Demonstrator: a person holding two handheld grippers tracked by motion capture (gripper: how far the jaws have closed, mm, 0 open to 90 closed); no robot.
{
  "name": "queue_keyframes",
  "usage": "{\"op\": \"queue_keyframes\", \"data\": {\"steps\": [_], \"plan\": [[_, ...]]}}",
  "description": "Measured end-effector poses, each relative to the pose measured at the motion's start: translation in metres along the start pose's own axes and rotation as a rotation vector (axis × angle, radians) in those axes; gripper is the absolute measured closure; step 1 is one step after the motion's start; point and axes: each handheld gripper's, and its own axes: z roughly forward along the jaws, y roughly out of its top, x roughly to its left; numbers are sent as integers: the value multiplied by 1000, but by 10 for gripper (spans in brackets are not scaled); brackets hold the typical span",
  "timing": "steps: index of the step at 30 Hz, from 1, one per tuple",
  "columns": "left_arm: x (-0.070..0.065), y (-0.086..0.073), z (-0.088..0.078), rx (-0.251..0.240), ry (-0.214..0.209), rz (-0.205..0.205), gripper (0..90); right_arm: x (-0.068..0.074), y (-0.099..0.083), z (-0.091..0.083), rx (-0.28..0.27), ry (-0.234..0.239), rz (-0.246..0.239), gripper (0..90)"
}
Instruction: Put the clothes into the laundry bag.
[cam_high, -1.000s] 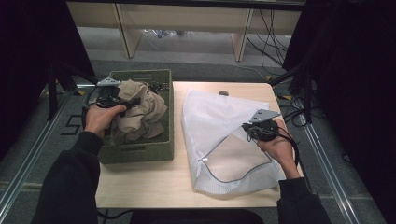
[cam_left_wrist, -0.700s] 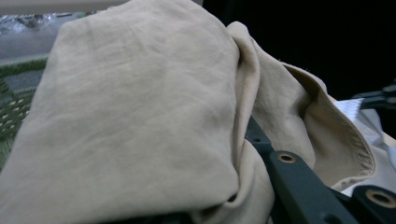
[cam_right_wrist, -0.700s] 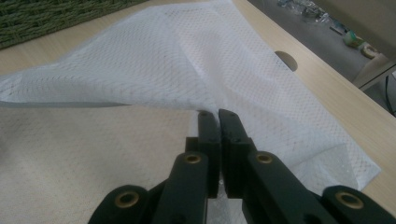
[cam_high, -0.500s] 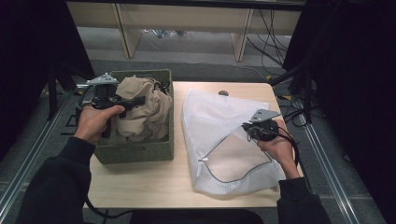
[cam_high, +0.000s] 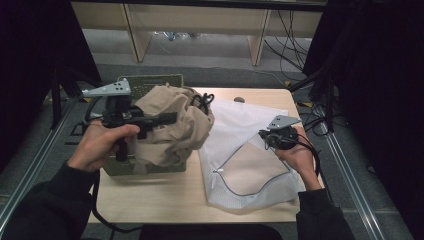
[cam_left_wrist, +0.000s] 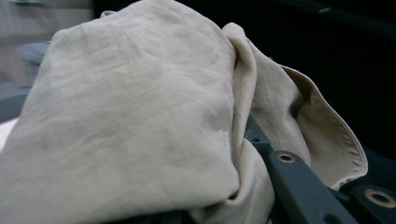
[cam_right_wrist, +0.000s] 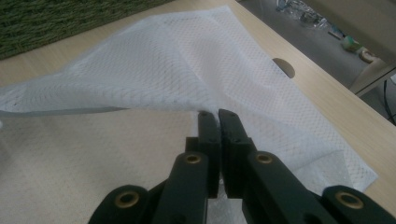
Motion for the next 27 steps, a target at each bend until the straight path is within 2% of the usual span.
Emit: {"op": "queue_keyframes", "data": {"steps": [3,4,5,6,7,8,9,10,11,12,13,15,16,17,18,19,20,21,22,23,24,25,26,27], "plan": [[-14,-4,12,-6,-101,-42,745,-2,0,-2,-1,-8,-15,894],[-22,-9,24,6,-152,-61,745,-1,0,-2,-4,9,-6,894],[-25,-13,30,14,-176,-62,744,-2,0,-1,-10,8,-6,894],[-25,-13,30,14,-176,-62,744,-2,0,-1,-13,6,-7,894],[-29,-16,37,25,-192,-67,744,-2,0,-1,-13,6,-7,894],[-34,-24,51,47,-212,-72,744,-1,0,-1,-14,8,-7,894],[-34,-24,51,47,-212,-72,744,-2,0,-2,-15,-5,-11,894],[-39,-30,66,69,-227,-72,744,-1,0,-1,-16,10,0,894],[-39,-30,66,69,-227,-72,743,-1,0,-1,-16,10,0,894],[-42,-37,80,91,-240,-67,743,-1,0,-2,-21,11,1,894],[-42,-37,80,91,-240,-67,743,-1,0,-2,-21,11,1,894],[-45,-44,95,117,-243,-59,742,-1,1,-3,-18,15,6,894],[-45,-51,110,139,-222,-43,741,-1,1,-4,-26,14,14,894],[-45,-51,110,139,-222,-43,740,-1,1,-4,-26,14,14,894],[-46,-59,126,170,-194,-36,739,-3,1,-5,-24,21,4,894],[-46,-59,126,170,-194,-36,738,-3,1,-5,-24,21,4,894],[-44,-67,144,216,-162,24,736,-3,1,-6,-37,20,5,894],[-44,-67,144,216,-162,24,735,-3,1,-6,-37,20,5,894],[-43,-74,161,248,-122,44,734,-3,2,-8,-38,20,23,894],[-43,-74,161,248,-122,44,734,-3,2,-8,-38,20,23,894],[-40,-81,178,279,-123,56,733,-1,3,-9,-41,21,24,894],[-40,-81,178,279,-123,56,732,-1,3,-9,-41,21,24,894],[-38,-88,194,297,-103,65,732,0,5,-10,-45,19,10,895],[-38,-88,194,297,-103,65,731,0,5,-10,-45,19,10,895]]}}
